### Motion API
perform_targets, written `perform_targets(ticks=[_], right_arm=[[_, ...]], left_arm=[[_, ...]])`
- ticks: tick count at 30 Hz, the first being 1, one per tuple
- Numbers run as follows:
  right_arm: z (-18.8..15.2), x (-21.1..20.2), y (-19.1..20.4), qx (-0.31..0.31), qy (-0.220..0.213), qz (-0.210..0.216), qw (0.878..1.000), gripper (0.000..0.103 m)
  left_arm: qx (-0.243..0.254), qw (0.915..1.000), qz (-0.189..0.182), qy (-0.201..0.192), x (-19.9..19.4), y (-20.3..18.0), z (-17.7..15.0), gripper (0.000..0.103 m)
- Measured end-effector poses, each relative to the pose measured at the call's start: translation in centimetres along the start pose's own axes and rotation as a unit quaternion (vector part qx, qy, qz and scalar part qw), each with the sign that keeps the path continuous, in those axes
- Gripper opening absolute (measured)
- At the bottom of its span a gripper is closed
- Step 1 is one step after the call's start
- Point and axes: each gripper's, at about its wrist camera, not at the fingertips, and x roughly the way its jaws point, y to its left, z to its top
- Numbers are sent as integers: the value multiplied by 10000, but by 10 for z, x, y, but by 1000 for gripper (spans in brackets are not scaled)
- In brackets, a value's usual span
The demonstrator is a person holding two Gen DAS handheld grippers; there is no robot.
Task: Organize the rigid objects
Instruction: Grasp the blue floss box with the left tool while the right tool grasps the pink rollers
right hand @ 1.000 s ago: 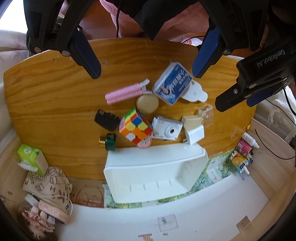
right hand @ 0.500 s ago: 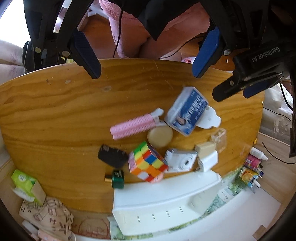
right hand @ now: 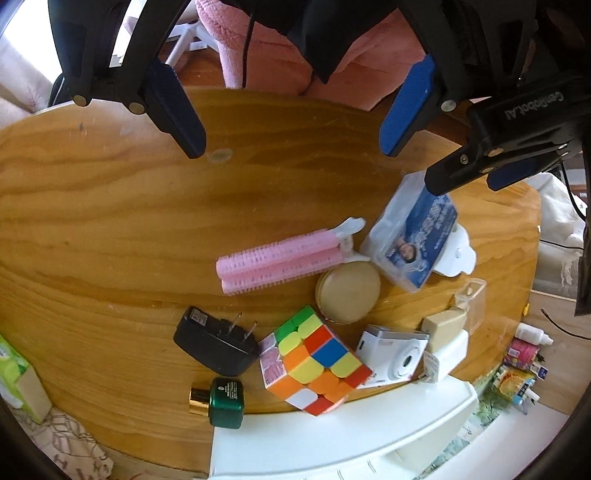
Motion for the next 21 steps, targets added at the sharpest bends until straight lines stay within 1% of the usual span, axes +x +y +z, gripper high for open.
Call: perform_targets(ticks=[5, 9, 12, 15, 17, 19, 21], right_arm=[[15, 5, -1, -249, 41, -150, 9996, 95], [26, 6, 5, -788, -26, -389, 9961, 95], [33, 7, 9, -1122, -26, -389, 9929, 89], [42, 11, 15, -1461, 49, -373, 9886, 88], [47, 14, 17, -1708, 99, -358, 9846, 84], [50, 17, 19, -1894, 144, -409, 9809, 83], [61, 22, 25, -2144, 210, -478, 9754, 81]], left_arm=[[-56, 9997, -32, 237, 8, -6, 13, 102], [-11, 9992, 40, 393, 16, -12, 23, 102], [-70, 9985, 64, 532, 21, -16, 37, 102], [-133, 9977, 102, 655, 25, -19, 47, 102], [-214, 9971, 59, 728, 28, -19, 53, 102], [-288, 9965, 66, 780, 31, -19, 59, 102], [-373, 9957, 61, 842, 39, -17, 66, 102]])
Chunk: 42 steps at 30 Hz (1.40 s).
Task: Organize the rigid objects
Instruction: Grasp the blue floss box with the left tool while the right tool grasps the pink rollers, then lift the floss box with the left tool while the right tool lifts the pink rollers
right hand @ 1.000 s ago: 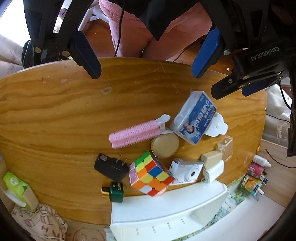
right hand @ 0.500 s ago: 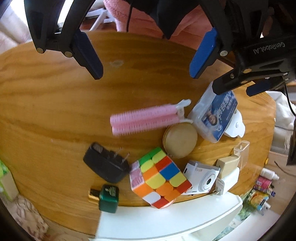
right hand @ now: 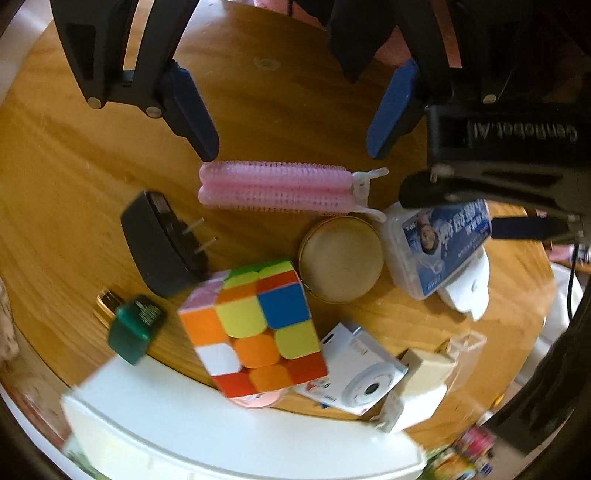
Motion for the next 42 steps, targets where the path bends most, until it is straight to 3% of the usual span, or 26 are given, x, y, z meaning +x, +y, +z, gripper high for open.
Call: perform_targets(ticks=[9, 14, 19, 21, 33, 42], right_arm=[[8, 23, 7, -643, 188, 103, 9977, 62], [11, 30, 20, -897, 181, -62, 9958, 47], [17, 32, 29, -949, 174, -238, 9951, 17], [19, 34, 30, -951, 189, -208, 9951, 9], [-1, 20, 32, -705, 50, -135, 9974, 2], [-24, -8, 29, -242, -181, -86, 9995, 1]], left_arm=[[-242, 9993, -20, 284, 33, -5, 23, 96], [-339, 9987, -65, 366, 48, -8, 36, 95], [-437, 9984, -88, 347, 51, 3, 37, 94], [-474, 9983, -48, 325, 47, 9, 34, 90], [-545, 9980, -245, 194, 37, 41, 25, 80], [-538, 9973, -501, 19, 27, 64, -6, 79]])
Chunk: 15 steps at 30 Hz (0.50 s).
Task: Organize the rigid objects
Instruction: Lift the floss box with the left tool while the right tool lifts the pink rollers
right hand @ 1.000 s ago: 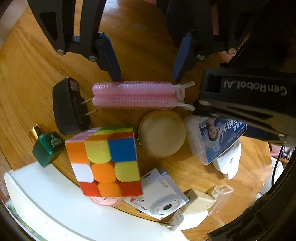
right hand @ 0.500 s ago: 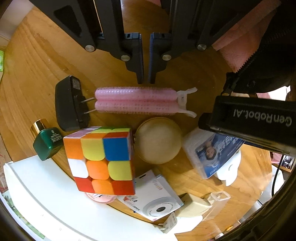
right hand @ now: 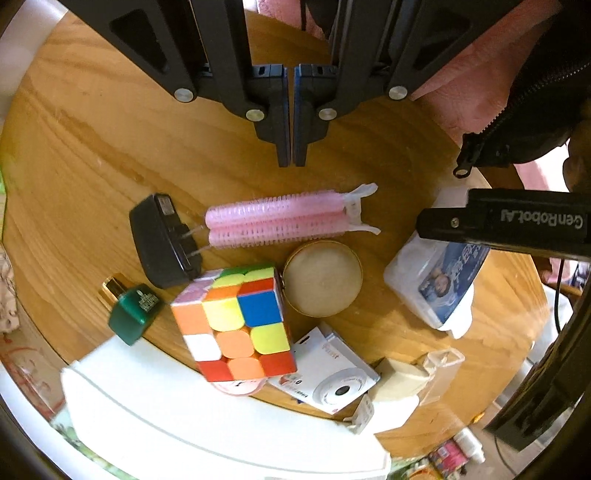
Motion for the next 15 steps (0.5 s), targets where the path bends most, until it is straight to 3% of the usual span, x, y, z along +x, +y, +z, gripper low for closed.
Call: perform_targets(ticks=[10, 15], right_arm=[[-22, -30, -9, 467, -458, 98, 9978, 1], [-27, -19, -21, 1090, -380, 565, 9917, 2]], left_arm=[[277, 9989, -65, -365, -28, 12, -32, 79], [448, 9970, -38, -634, -53, 18, -46, 79]])
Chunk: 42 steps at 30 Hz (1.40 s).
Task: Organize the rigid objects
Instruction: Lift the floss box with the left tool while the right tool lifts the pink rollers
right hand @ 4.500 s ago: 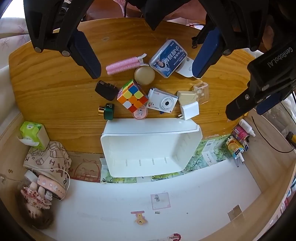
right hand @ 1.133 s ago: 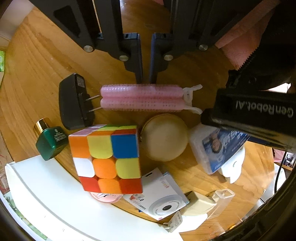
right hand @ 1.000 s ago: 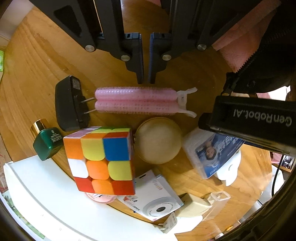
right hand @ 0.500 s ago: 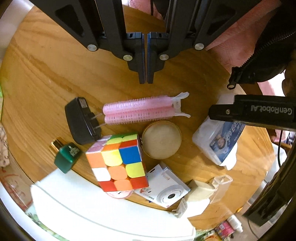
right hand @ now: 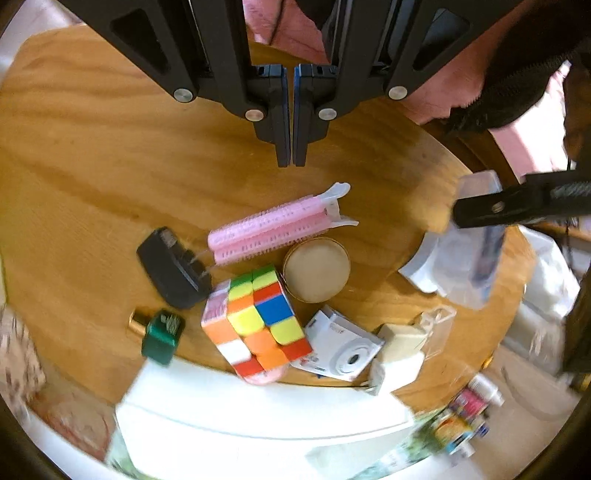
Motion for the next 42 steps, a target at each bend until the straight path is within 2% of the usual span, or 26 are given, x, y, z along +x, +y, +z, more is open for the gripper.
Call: perform_targets(ticks=[5, 8, 9, 10, 11, 14, 17, 18, 23, 25, 29, 35, 37, 42], right_arm=[[12, 15, -15, 932, 144, 300, 9951, 4], [17, 18, -29, 1430, 101, 575, 9880, 16], [19, 20, -32, 1596, 78, 628, 9852, 23], [20, 21, -34, 1700, 64, 632, 9834, 29], [23, 23, -35, 1808, 59, 616, 9816, 32], [30, 24, -35, 1903, 4, 625, 9797, 34], [34, 26, -36, 2031, -3, 428, 9782, 45], [35, 28, -37, 2101, 2, 374, 9770, 50], [45, 36, -35, 2224, -18, 377, 9742, 52], [48, 39, -35, 2261, 17, 300, 9737, 60], [55, 43, -32, 2274, 44, 114, 9737, 60], [63, 46, -20, 1907, 46, -199, 9814, 60], [66, 48, -14, 1817, 9, -174, 9832, 52], [66, 53, -2, 1680, 7, -113, 9857, 42]], left_arm=[[43, 9991, -26, -416, -30, 7, -15, 79], [28, 9980, -82, -629, -42, 11, -23, 79], [23, 9972, -164, -728, -47, 14, -27, 79], [-2, 9963, -263, -816, -53, 18, -32, 79], [-13, 9954, -323, -903, -56, 22, -34, 79], [-35, 9918, -411, -1212, -75, 26, -37, 79], [-56, 9870, -564, -1507, -94, 34, -38, 79], [-62, 9858, -581, -1573, -88, 29, -30, 79], [-27, 9773, -775, -1971, -97, 27, -30, 79], [-6, 9742, -879, -2077, -100, 25, -28, 79], [44, 9692, -1042, -2231, -106, 25, -26, 79], [24, 9656, -1195, -2310, -108, 26, -23, 79], [1, 9644, -1244, -2334, -108, 27, -22, 79], [-37, 9615, -1328, -2406, -109, 24, -22, 79]])
